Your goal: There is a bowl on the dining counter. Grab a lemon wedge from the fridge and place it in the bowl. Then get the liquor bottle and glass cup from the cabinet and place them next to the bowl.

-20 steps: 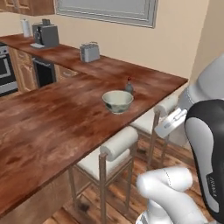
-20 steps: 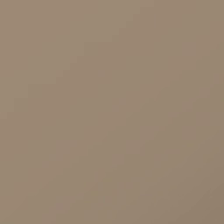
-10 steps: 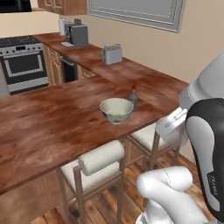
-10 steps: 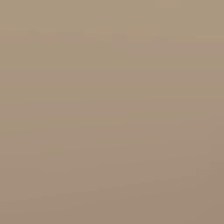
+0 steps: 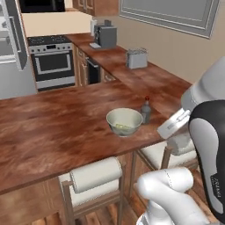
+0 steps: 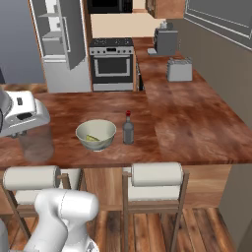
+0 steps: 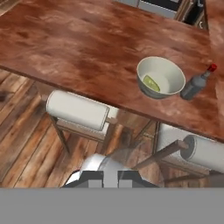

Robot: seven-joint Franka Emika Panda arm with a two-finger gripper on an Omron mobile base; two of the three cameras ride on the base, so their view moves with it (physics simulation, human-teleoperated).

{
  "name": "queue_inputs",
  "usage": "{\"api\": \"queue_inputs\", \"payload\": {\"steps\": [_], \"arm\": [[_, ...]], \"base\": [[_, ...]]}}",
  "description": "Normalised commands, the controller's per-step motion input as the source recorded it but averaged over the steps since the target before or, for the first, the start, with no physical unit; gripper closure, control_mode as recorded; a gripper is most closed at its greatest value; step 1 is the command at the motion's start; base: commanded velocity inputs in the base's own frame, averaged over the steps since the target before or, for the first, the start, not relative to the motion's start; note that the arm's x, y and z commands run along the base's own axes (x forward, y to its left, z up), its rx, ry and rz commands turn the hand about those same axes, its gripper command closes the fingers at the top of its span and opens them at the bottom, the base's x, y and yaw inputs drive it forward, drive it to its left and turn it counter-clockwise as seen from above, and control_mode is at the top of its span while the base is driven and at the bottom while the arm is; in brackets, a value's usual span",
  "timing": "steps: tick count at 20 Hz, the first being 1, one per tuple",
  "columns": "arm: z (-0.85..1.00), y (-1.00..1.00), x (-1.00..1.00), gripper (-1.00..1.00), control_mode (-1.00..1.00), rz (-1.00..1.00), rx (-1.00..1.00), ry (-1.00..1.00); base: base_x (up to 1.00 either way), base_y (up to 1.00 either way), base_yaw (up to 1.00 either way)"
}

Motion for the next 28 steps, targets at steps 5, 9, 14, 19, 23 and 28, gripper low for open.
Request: {"api": "queue_inputs", "payload": {"steps": [5,9,14,19,23,28], "arm": [[0.00,0.00,0.00,1.00,1.00,0.00,0.00,0.00],[-0.02,0.39,0.64,1.00,-1.00,0.22,0.00,0.17],[-0.19,0.72,0.86,1.00,-1.00,0.21,0.00,0.14],[-0.49,0.67,0.95,1.00,-1.00,0.11,-0.07,0.01],[-0.85,0.45,0.96,1.00,-1.00,0.05,-0.12,0.00],[-0.87,0.31,0.66,1.00,-1.00,0.03,-0.10,0.00]], "base": [[0.81,0.00,0.24],[0.00,0.00,0.00],[0.00,0.00,0.00],[0.00,0.00,0.00],[0.00,0.00,0.00],[0.00,0.00,0.00]]}}
